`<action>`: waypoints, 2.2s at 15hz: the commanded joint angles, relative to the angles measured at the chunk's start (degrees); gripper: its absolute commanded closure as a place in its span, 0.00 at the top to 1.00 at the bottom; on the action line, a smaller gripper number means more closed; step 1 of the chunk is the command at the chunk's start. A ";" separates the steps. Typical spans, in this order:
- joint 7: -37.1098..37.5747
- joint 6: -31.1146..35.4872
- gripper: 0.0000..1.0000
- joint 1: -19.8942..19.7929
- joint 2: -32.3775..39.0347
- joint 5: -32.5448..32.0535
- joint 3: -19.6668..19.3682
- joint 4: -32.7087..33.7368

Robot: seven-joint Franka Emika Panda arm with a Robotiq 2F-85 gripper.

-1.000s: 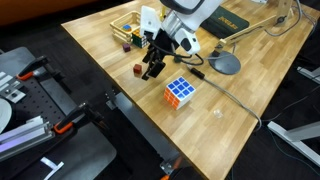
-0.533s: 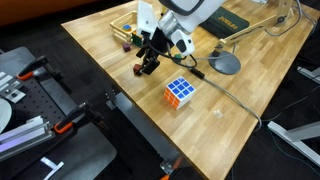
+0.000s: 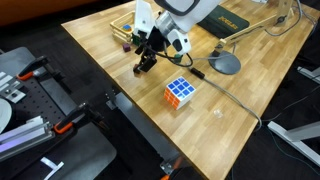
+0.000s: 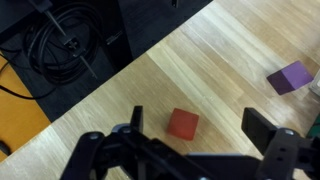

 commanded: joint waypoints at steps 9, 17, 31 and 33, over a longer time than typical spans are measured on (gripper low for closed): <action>1.85 1.68 1.00 -1.12 0.11 3.15 -0.01 -0.86; 6.72 5.38 1.00 -0.64 0.94 5.58 0.04 1.47; 15.93 6.17 1.00 0.66 -2.29 9.90 -0.58 -7.08; 16.14 6.45 1.00 0.72 -2.57 9.79 -0.67 -7.69</action>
